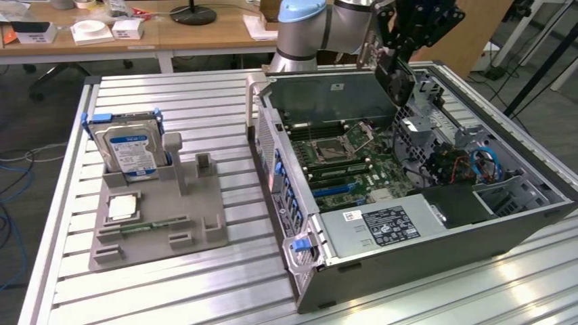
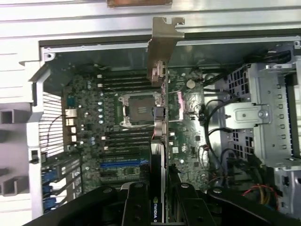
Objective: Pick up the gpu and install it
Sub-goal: 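Pick up the gpu and move the gpu toward the slot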
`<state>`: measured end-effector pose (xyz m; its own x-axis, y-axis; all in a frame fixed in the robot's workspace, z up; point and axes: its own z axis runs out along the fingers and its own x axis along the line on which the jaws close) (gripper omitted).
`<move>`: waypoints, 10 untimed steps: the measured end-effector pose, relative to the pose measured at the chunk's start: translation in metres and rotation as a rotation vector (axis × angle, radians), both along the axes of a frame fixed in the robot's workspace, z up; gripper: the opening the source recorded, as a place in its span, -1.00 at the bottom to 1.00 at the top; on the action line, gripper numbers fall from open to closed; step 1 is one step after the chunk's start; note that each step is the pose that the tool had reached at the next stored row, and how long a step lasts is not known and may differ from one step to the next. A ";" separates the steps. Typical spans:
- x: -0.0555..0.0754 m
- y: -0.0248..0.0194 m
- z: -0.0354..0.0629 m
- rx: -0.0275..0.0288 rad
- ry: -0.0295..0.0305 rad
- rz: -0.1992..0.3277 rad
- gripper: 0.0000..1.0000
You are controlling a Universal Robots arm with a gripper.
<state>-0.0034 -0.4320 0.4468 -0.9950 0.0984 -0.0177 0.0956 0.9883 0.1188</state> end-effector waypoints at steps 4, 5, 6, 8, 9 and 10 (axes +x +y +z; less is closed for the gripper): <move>0.002 0.0000 0.0000 0.0005 0.0001 0.000 -0.47; 0.002 0.0000 0.0000 0.0004 0.0001 0.000 -0.47; 0.002 0.0000 0.0000 0.0004 0.0001 0.000 -0.47; 0.002 0.0000 0.0000 0.0005 0.0001 0.000 -0.47; 0.002 0.0000 0.0000 0.0004 0.0001 0.000 -0.47; 0.002 0.0000 0.0000 0.0005 0.0001 0.000 -0.47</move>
